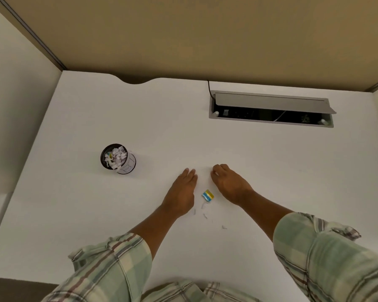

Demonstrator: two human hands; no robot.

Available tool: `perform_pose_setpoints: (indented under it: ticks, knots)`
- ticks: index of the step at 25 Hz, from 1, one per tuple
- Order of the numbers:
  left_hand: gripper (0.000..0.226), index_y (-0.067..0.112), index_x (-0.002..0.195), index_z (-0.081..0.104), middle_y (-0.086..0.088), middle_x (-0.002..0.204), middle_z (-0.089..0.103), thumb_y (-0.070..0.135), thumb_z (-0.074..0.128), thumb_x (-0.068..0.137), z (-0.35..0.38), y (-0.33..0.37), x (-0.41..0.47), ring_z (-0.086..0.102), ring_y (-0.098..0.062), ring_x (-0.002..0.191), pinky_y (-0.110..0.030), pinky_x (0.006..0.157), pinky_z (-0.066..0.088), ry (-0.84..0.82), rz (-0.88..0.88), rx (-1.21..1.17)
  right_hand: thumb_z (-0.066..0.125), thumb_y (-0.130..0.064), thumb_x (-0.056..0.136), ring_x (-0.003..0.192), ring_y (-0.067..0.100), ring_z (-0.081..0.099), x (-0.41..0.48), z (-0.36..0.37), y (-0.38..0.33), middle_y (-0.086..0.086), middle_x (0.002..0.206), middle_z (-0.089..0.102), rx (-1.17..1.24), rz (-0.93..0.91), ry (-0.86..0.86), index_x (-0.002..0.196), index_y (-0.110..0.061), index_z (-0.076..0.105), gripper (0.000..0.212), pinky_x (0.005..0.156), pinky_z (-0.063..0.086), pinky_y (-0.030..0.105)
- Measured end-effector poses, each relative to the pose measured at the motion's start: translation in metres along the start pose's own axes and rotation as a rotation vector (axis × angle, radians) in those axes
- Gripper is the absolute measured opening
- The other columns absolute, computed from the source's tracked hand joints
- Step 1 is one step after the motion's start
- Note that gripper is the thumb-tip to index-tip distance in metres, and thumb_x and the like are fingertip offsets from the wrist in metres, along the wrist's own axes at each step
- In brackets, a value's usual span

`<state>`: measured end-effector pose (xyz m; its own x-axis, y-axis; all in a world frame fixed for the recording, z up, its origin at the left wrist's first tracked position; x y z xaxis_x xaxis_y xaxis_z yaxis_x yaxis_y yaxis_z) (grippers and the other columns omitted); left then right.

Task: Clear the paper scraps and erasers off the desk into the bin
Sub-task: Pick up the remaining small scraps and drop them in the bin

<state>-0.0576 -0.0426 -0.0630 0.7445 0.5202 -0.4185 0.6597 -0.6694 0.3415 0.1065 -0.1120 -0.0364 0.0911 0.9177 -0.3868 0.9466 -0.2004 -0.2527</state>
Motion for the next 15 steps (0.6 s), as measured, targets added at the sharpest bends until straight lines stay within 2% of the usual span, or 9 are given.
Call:
perform_pose_setpoints:
  ticks: [3, 7, 11, 13, 15]
  knots:
    - [0.070, 0.012, 0.161, 0.007, -0.002, 0.171, -0.004, 0.008, 0.043, 0.101, 0.014, 0.004, -0.020, -0.008, -0.019, 0.158, -0.031, 0.126, 0.000, -0.013, -0.017, 0.000, 0.036, -0.004, 0.102, 0.119, 0.038, 0.046, -0.030, 0.015, 0.001, 0.020, 0.130, 0.048, 0.087, 0.050, 0.002, 0.127, 0.002, 0.051, 0.029, 0.096, 0.045, 0.050]
    - [0.064, 0.011, 0.161, 0.007, -0.002, 0.171, -0.005, 0.011, 0.037, 0.104, 0.032, 0.017, -0.049, -0.009, -0.019, 0.158, -0.033, 0.130, 0.005, -0.010, -0.001, 0.001, 0.036, -0.005, 0.102, 0.116, 0.036, 0.046, -0.069, 0.035, -0.005, 0.018, 0.127, 0.049, 0.133, 0.074, 0.011, 0.126, 0.000, 0.052, 0.029, 0.095, 0.045, 0.049]
    - [0.065, 0.010, 0.161, 0.007, -0.006, 0.170, -0.005, 0.015, 0.034, 0.102, 0.052, 0.028, -0.075, -0.009, -0.023, 0.158, -0.037, 0.130, 0.005, -0.025, 0.040, 0.060, 0.048, -0.005, 0.099, 0.107, 0.032, 0.056, -0.114, 0.053, -0.014, 0.016, 0.120, 0.055, 0.040, -0.003, 0.062, 0.127, 0.003, 0.055, 0.029, 0.086, 0.054, 0.041]
    - [0.064, 0.009, 0.160, 0.008, -0.007, 0.170, -0.002, 0.016, 0.033, 0.102, 0.062, 0.035, -0.087, -0.008, -0.023, 0.158, -0.035, 0.129, 0.000, 0.001, 0.081, 0.070, 0.054, -0.007, 0.098, 0.104, 0.031, 0.060, -0.132, 0.062, -0.018, 0.016, 0.120, 0.058, 0.003, -0.028, 0.050, 0.128, 0.004, 0.056, 0.032, 0.082, 0.058, 0.038]
    - [0.062, 0.009, 0.160, 0.015, -0.005, 0.170, 0.007, 0.016, 0.034, 0.102, 0.064, 0.040, -0.095, -0.002, -0.021, 0.158, -0.027, 0.126, -0.003, 0.038, 0.098, 0.019, 0.051, -0.008, 0.098, 0.107, 0.032, 0.059, -0.138, 0.065, -0.017, 0.017, 0.123, 0.058, 0.018, -0.026, 0.043, 0.129, 0.004, 0.056, 0.033, 0.086, 0.057, 0.039]
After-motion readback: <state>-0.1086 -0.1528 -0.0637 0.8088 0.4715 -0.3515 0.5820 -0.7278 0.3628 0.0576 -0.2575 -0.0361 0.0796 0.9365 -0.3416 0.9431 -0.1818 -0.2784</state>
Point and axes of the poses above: each hand's wrist, its own x-axis towards the middle knuckle, its own z-axis out of the palm, y = z × x, the point moved 4 cm from there along x, towards the middle knuckle
